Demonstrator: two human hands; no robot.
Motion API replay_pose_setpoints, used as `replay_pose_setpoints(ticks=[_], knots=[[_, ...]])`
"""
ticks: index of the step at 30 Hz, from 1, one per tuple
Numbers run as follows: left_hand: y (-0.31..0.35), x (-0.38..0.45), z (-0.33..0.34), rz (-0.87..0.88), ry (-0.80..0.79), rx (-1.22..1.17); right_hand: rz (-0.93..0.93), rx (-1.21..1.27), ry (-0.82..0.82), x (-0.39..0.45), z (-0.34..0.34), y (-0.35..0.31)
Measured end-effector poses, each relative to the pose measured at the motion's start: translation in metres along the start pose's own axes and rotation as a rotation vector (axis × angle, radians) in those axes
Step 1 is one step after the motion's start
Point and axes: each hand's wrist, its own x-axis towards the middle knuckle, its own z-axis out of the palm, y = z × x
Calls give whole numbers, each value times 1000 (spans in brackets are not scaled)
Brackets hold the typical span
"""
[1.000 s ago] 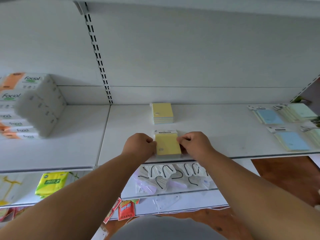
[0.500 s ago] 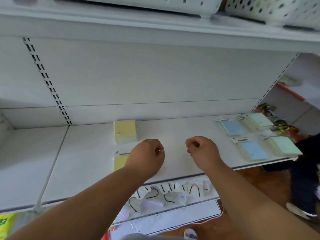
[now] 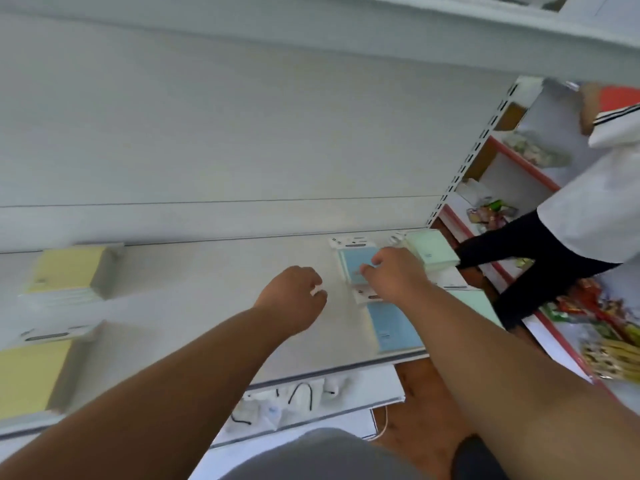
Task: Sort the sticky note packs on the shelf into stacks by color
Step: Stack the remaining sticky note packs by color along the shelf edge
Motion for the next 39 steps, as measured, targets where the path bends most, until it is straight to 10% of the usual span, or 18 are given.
replay_pose_setpoints(ticks=[12,20,27,39], knots=[[43,28,14,-441,213,-683,-3,487,-62,19,15,1],[-31,-23,-31,-320,476,-335,-275,642,11,-19,58,-66],[-81,-56,-34,-239,390,82,-323,536,95,-57,101,-96],[-114,-49,-42,-35,403,-42,-280,397,269,-73,108,-122]])
